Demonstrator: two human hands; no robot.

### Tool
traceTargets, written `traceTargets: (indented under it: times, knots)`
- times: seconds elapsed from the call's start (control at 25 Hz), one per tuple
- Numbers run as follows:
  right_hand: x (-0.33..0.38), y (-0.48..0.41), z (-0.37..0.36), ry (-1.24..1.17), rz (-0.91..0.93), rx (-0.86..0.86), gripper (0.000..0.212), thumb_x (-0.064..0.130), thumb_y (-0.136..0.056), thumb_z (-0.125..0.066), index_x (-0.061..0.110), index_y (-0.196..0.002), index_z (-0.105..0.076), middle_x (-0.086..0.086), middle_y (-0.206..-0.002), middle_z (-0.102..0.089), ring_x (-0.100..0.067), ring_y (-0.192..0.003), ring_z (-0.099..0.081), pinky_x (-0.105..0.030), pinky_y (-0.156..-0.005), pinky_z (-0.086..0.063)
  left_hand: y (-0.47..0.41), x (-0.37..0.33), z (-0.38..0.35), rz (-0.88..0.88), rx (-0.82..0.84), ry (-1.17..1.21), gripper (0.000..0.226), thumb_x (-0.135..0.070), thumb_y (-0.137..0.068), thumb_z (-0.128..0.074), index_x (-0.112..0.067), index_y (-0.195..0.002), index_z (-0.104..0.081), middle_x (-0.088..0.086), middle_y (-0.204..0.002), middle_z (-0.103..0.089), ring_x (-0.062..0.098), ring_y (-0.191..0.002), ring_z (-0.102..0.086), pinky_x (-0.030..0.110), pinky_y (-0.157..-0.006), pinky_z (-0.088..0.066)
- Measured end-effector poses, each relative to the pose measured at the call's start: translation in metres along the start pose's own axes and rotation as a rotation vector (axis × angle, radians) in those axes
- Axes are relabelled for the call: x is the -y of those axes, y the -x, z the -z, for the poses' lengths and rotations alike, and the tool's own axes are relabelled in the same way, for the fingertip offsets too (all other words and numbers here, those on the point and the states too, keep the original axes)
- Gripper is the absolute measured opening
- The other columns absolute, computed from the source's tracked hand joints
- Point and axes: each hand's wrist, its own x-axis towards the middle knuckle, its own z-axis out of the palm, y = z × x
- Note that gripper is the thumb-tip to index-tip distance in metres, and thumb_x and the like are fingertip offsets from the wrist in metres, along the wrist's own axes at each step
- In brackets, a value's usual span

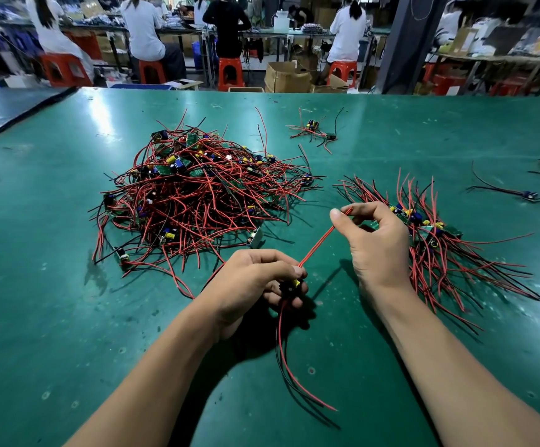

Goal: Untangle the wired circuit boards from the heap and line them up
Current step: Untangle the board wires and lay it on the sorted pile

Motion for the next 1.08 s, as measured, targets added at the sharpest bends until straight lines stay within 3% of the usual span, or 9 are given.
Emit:
traceTargets:
  times: [0.12,0.2,0.28,0.44,0.52,0.64,0.76,0.92,1.08]
  knots:
    - [-0.002,-0.001,0.003,0.038,0.011,-0.006,0.021,0.026,-0.08,-0.083,0.024,-0.072,-0.063,0.018,-0.065,-0.065,0.003,-0.059,-0.053,-0.01,-0.062,-0.04,0.001,0.0,0.0,-0.004,-0.006,0.008,0.006,0.001,-0.087,-0.061,0.0,-0.085,-0.066,0.016,-0.072,-0.069,0.022,-0.053,-0.064,0.018,-0.05,-0.045]
    - [-0.002,-0.003,0.004,0.012,-0.059,0.008,0.026,0.031,-0.083,-0.08,0.023,-0.068,-0.06,0.015,-0.056,-0.058,-0.004,-0.055,-0.048,-0.021,-0.06,-0.039,0.002,0.0,0.0,-0.006,-0.005,0.004,0.005,0.001,-0.087,-0.061,0.001,-0.086,-0.066,0.016,-0.071,-0.069,0.022,-0.054,-0.065,0.019,-0.05,-0.045]
    - [0.001,-0.002,0.002,-0.111,-0.17,0.012,0.03,0.029,-0.087,-0.077,0.021,-0.067,-0.055,0.012,-0.054,-0.048,-0.009,-0.049,-0.039,-0.023,-0.053,-0.032,0.002,0.0,-0.001,-0.001,0.001,0.0,0.009,0.001,-0.087,-0.061,-0.002,-0.081,-0.068,0.016,-0.07,-0.069,0.022,-0.052,-0.064,0.018,-0.048,-0.046]
    - [0.013,-0.005,0.001,-0.502,-0.586,0.124,0.032,0.028,-0.095,-0.066,0.019,-0.071,-0.047,0.008,-0.054,-0.035,-0.005,-0.037,-0.029,-0.018,-0.035,-0.022,0.0,0.002,-0.001,-0.004,-0.004,-0.005,0.013,0.002,-0.087,-0.062,-0.005,-0.077,-0.068,0.016,-0.07,-0.069,0.023,-0.053,-0.065,0.021,-0.05,-0.046]
    - [0.019,-0.007,0.006,-0.708,-0.822,0.218,0.033,0.026,-0.091,-0.064,0.018,-0.067,-0.044,0.007,-0.052,-0.032,-0.005,-0.035,-0.028,-0.017,-0.033,-0.023,-0.001,0.003,0.0,-0.026,-0.019,-0.02,0.007,0.0,-0.087,-0.063,-0.003,-0.081,-0.067,0.015,-0.071,-0.07,0.023,-0.056,-0.066,0.022,-0.053,-0.045]
    - [0.02,-0.009,0.01,-0.949,-0.976,0.253,0.029,0.019,-0.08,-0.064,0.015,-0.063,-0.041,0.006,-0.056,-0.028,-0.005,-0.034,-0.028,-0.016,-0.034,-0.023,-0.003,0.005,0.001,-0.036,-0.023,-0.023,0.008,0.001,-0.086,-0.064,-0.003,-0.08,-0.068,0.015,-0.072,-0.071,0.024,-0.058,-0.067,0.02,-0.052,-0.049]
    - [0.02,-0.009,0.009,-0.937,-0.934,0.298,0.028,0.024,-0.08,-0.067,0.015,-0.063,-0.047,0.008,-0.059,-0.029,-0.004,-0.034,-0.028,-0.014,-0.034,-0.024,-0.003,0.005,0.001,-0.038,-0.029,-0.034,0.009,0.0,-0.086,-0.065,-0.005,-0.08,-0.069,0.016,-0.073,-0.071,0.025,-0.06,-0.068,0.021,-0.054,-0.047]
    - [0.02,-0.004,0.004,-0.567,-0.711,0.415,0.037,0.049,-0.072,-0.073,0.015,-0.084,-0.066,0.007,-0.064,-0.045,-0.004,-0.045,-0.034,-0.015,-0.039,-0.029,-0.004,0.006,0.001,-0.04,-0.056,0.037,0.01,0.001,-0.087,-0.064,-0.004,-0.08,-0.067,0.016,-0.073,-0.071,0.023,-0.058,-0.068,0.018,-0.049,-0.048]
    - [0.017,0.016,-0.004,-0.373,-0.664,0.749,0.038,0.035,-0.071,-0.079,0.013,-0.102,-0.072,0.005,-0.071,-0.058,-0.004,-0.049,-0.044,-0.016,-0.041,-0.037,-0.005,0.007,0.001,-0.068,-0.076,0.093,0.007,0.0,-0.088,-0.064,-0.003,-0.084,-0.068,0.017,-0.076,-0.07,0.023,-0.058,-0.068,0.022,-0.052,-0.054]
